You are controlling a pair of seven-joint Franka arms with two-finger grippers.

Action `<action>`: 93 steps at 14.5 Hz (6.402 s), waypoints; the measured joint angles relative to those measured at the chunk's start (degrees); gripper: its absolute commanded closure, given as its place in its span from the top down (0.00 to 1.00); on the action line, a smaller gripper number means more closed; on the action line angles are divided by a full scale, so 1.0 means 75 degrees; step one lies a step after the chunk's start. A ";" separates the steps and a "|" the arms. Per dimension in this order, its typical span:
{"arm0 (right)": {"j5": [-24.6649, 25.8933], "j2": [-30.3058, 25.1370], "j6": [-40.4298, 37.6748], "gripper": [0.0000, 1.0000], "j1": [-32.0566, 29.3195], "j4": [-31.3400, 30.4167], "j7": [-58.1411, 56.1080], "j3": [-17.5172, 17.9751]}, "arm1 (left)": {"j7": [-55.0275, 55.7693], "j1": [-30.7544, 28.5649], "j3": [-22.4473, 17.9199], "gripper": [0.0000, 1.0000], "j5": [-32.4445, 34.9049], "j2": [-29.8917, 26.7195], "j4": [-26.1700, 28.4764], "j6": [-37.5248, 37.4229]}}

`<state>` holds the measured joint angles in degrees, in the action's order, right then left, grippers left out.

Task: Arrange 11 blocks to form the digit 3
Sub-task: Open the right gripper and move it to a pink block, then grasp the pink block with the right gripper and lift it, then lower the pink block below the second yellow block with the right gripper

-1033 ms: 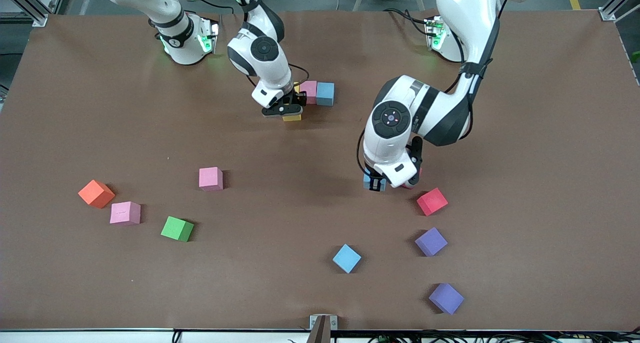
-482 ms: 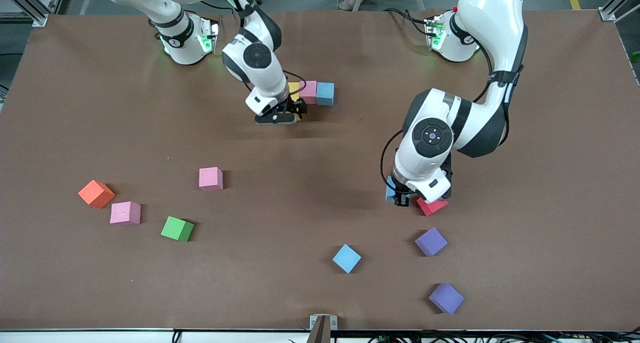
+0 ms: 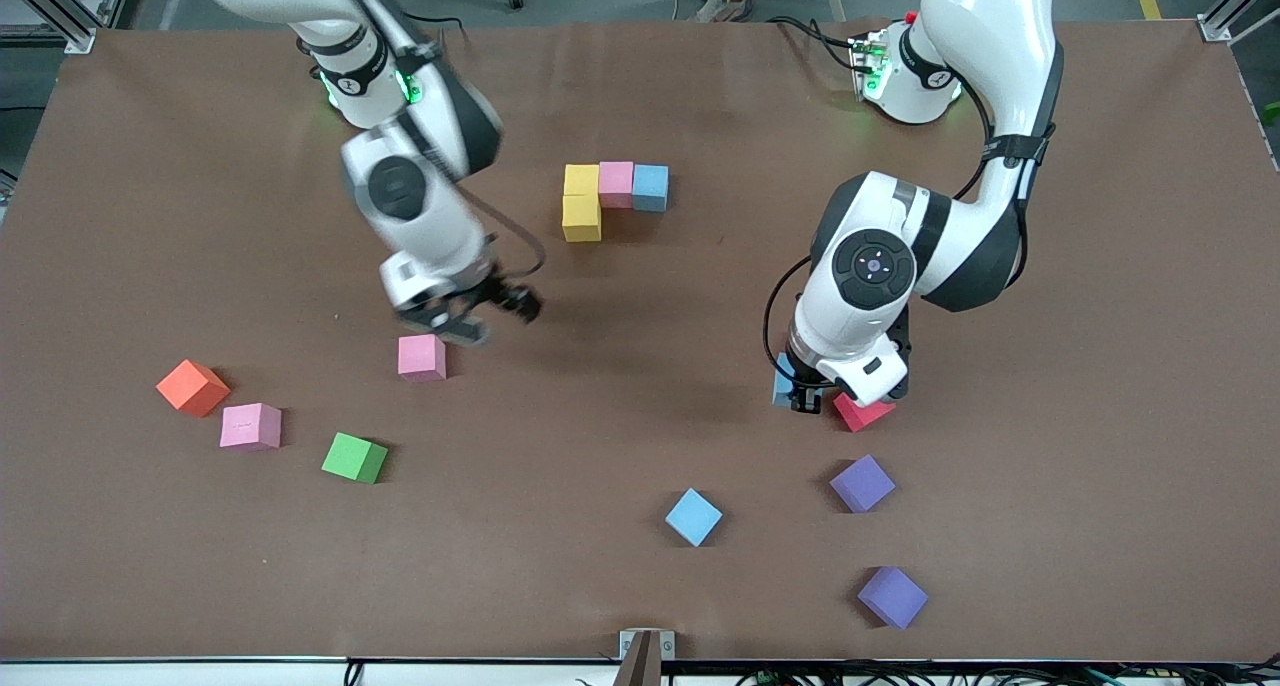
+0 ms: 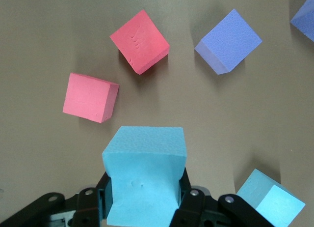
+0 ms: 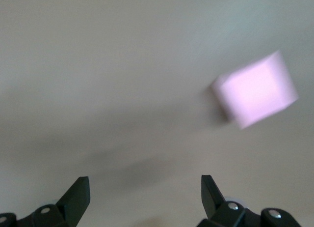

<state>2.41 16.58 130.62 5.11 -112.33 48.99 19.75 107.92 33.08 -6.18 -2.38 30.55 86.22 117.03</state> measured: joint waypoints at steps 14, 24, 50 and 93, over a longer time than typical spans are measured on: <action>0.0005 0.1598 -0.0247 1.00 -0.1932 0.0758 -0.5734 0.0059 | -0.0005 -0.0059 -0.0001 0.17 -0.0032 -0.0043 0.0000 -0.0005; 0.0211 0.1898 -0.0257 1.00 -0.1706 0.0736 -0.6153 0.0120 | -0.0072 -0.0221 -0.0007 0.17 -0.0081 -0.0047 -0.0024 -0.0005; 0.0250 0.1717 0.0189 0.43 -0.0162 0.0760 -0.4329 0.0219 | -0.0141 -0.0220 0.0000 0.17 -0.0119 -0.0053 -0.0075 -0.0005; -0.1035 0.1054 0.1387 0.43 0.1905 -0.1308 -0.2445 0.0512 | -0.0141 -0.0221 -0.0001 0.17 -0.0119 -0.0052 -0.0074 -0.0005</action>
<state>-5.36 24.49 141.02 19.39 -122.14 30.65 23.59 106.86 31.42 -6.19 -3.28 30.16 85.67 116.99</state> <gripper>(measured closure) 0.511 0.828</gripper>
